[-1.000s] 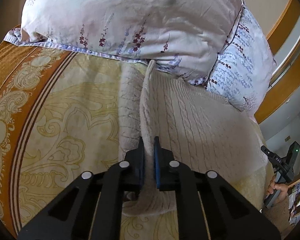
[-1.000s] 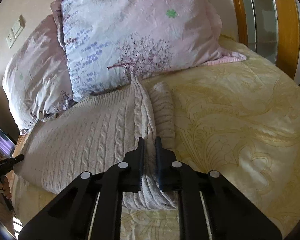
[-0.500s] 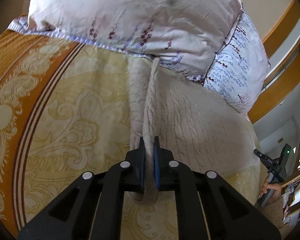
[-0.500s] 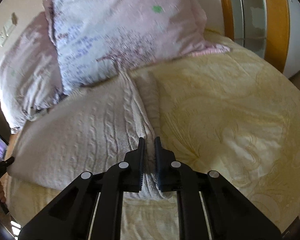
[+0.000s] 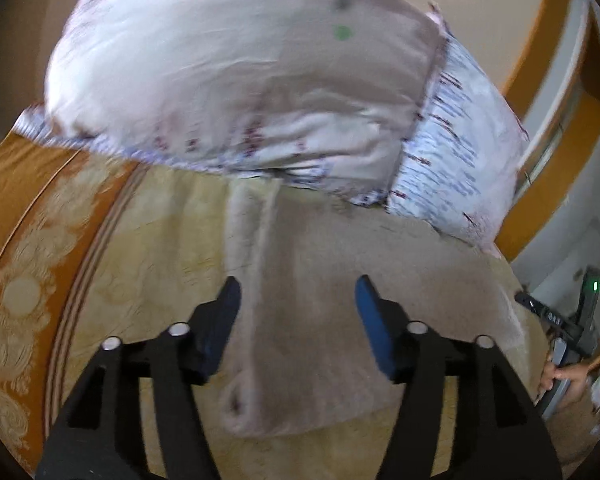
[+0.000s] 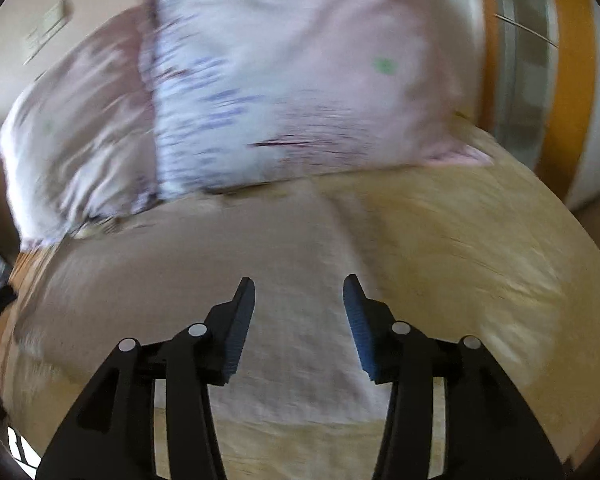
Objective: Fold small clothes
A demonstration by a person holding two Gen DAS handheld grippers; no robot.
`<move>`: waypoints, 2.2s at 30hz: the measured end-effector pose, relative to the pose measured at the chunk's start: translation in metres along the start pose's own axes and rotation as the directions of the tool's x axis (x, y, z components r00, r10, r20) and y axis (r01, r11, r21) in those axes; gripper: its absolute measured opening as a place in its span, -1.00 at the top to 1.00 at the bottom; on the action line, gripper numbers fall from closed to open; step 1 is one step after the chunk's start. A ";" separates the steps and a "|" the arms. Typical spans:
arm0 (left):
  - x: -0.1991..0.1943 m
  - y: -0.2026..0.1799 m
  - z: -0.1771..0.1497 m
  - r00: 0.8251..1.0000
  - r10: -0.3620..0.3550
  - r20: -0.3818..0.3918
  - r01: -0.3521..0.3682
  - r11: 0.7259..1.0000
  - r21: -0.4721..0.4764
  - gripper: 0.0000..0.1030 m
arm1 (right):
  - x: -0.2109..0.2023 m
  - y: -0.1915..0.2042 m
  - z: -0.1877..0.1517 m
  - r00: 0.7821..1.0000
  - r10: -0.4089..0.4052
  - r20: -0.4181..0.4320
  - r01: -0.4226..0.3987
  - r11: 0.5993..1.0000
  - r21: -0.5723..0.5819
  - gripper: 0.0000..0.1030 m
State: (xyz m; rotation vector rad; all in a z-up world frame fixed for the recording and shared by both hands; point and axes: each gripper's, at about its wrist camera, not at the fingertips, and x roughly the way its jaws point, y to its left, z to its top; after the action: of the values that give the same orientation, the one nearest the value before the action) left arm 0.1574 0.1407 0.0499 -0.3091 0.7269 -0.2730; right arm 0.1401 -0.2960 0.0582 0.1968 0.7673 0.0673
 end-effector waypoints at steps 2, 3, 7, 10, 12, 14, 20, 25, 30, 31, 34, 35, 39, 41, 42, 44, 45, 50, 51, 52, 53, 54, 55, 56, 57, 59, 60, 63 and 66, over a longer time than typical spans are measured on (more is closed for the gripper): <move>0.013 -0.014 0.002 1.000 0.011 -0.022 -0.010 0.999 0.045 -0.29 | 0.011 0.018 0.002 0.999 0.024 -0.021 -0.025 0.999 -0.043 0.07; 0.019 -0.019 0.003 0.999 0.016 -0.036 -0.014 0.998 0.062 -0.30 | 0.019 0.028 0.003 0.999 0.036 -0.034 -0.038 0.997 -0.066 0.07; 0.045 -0.026 -0.003 0.991 0.079 -0.107 -0.067 0.992 0.105 -0.31 | 0.042 0.049 0.004 0.996 0.021 -0.084 -0.030 0.993 -0.116 0.05; 0.054 -0.022 -0.009 0.985 0.100 -0.141 -0.086 0.991 0.102 -0.31 | 0.055 0.052 -0.009 0.992 -0.002 -0.123 -0.014 0.992 -0.128 -0.05; 0.052 -0.022 -0.012 0.986 0.106 -0.132 -0.088 0.988 0.129 -0.31 | 0.052 0.056 -0.013 0.994 -0.014 -0.104 -0.003 0.988 -0.157 -0.05; 0.049 -0.022 -0.010 0.987 0.095 -0.130 -0.080 0.990 0.116 -0.31 | 0.050 0.052 -0.013 0.994 0.003 -0.107 -0.017 0.991 -0.136 -0.05; 0.028 0.017 0.012 0.998 0.001 -0.060 -0.009 0.991 -0.132 -0.37 | 0.049 0.049 -0.011 0.994 0.020 -0.107 -0.033 0.992 -0.121 -0.06; 0.043 0.052 0.021 0.992 -0.032 -0.123 -0.006 0.955 -0.297 -0.20 | 0.050 0.049 -0.010 0.994 0.035 -0.108 -0.046 0.993 -0.104 -0.07; 0.056 0.068 0.017 0.985 -0.099 -0.143 0.034 0.916 -0.401 -0.12 | 0.049 0.047 -0.010 0.993 0.047 -0.109 -0.057 0.994 -0.090 -0.08; 0.057 0.067 0.018 0.984 -0.107 -0.142 0.041 0.914 -0.403 -0.11 | 0.049 0.047 -0.010 0.993 0.047 -0.109 -0.057 0.994 -0.089 -0.08; 0.062 0.070 0.015 0.978 -0.152 -0.140 0.076 0.894 -0.441 -0.04 | 0.049 0.047 -0.010 0.993 0.048 -0.110 -0.058 0.994 -0.088 -0.09; 0.064 0.070 0.016 0.977 -0.161 -0.137 0.083 0.888 -0.452 -0.02 | 0.048 0.047 -0.010 0.993 0.050 -0.110 -0.059 0.995 -0.085 -0.09; 0.071 0.071 0.016 0.976 -0.177 -0.130 0.094 0.871 -0.483 0.10 | 0.047 0.045 -0.009 0.992 0.064 -0.108 -0.071 0.995 -0.064 -0.09; 0.074 0.071 0.016 0.975 -0.178 -0.130 0.092 0.864 -0.495 0.23 | 0.046 0.045 -0.010 0.992 0.070 -0.107 -0.076 0.996 -0.052 -0.11; 0.075 0.071 0.016 0.976 -0.177 -0.131 0.090 0.862 -0.498 0.26 | 0.045 0.044 -0.009 0.992 0.073 -0.107 -0.079 0.996 -0.049 -0.11; 0.077 0.070 0.016 0.976 -0.172 -0.134 0.082 0.859 -0.506 0.38 | 0.045 0.044 -0.009 0.991 0.082 -0.107 -0.087 0.995 -0.043 -0.15; 0.078 0.069 0.016 0.975 -0.174 -0.135 0.082 0.856 -0.511 0.41 | 0.044 0.045 -0.009 0.990 0.092 -0.107 -0.096 0.994 -0.041 -0.18; 0.076 0.063 0.020 0.976 -0.180 -0.122 0.095 0.857 -0.506 0.63 | 0.044 0.049 -0.008 0.989 0.098 -0.111 -0.104 0.993 -0.049 -0.33; 0.075 0.060 0.022 0.977 -0.182 -0.115 0.101 0.858 -0.503 0.64 | 0.043 0.048 -0.007 0.988 0.106 -0.109 -0.111 0.993 -0.043 -0.33; 0.073 0.056 0.024 0.977 -0.186 -0.103 0.111 0.859 -0.500 0.66 | 0.043 0.047 -0.007 0.988 0.115 -0.107 -0.119 0.992 -0.036 -0.34; 0.071 0.052 0.026 0.977 -0.190 -0.095 0.119 0.860 -0.496 0.67 | 0.040 0.044 -0.006 0.985 0.137 -0.104 -0.140 0.990 -0.015 -0.36; 0.069 0.048 0.029 0.977 -0.194 -0.085 0.128 0.861 -0.493 0.67 | 0.038 0.041 -0.006 0.983 0.153 -0.102 -0.154 0.988 0.002 -0.37; 0.067 0.044 0.033 0.977 -0.201 -0.074 0.140 0.860 -0.490 0.68 | 0.036 0.039 -0.006 0.981 0.167 -0.100 -0.166 0.986 0.017 -0.38; 0.065 0.038 0.036 0.976 -0.209 -0.063 0.153 0.860 -0.486 0.69 | 0.033 0.035 -0.005 0.978 0.185 -0.096 -0.183 0.982 0.038 -0.39; 0.064 0.032 0.041 0.975 -0.217 -0.051 0.166 0.860 -0.482 0.69 | 0.030 0.033 -0.005 0.976 0.198 -0.093 -0.194 0.980 0.051 -0.40; 0.062 0.020 0.047 0.973 -0.230 -0.035 0.186 0.860 -0.475 0.71 | 0.023 0.028 -0.006 0.974 0.211 -0.082 -0.205 0.976 0.068 -0.45; 0.062 0.014 0.050 0.971 -0.238 -0.027 0.198 0.859 -0.471 0.71 | 0.020 0.026 -0.006 0.974 0.214 -0.077 -0.208 0.975 0.072 -0.46; 0.062 -0.008 0.059 0.962 -0.272 -0.002 0.240 0.855 -0.460 0.72 | 0.010 0.017 -0.009 0.973 0.221 -0.061 -0.216 0.973 0.082 -0.47; 0.064 -0.032 0.068 0.952 -0.305 0.012 0.278 0.851 -0.445 0.73 | 0.004 0.006 -0.010 0.975 0.217 -0.049 -0.212 0.973 0.096 -0.47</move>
State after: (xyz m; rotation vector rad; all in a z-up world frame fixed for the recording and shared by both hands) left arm 0.2456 0.1013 0.0707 -0.8558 0.7969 -0.4066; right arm 0.1360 -0.2882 0.0499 0.3647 0.8065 0.2452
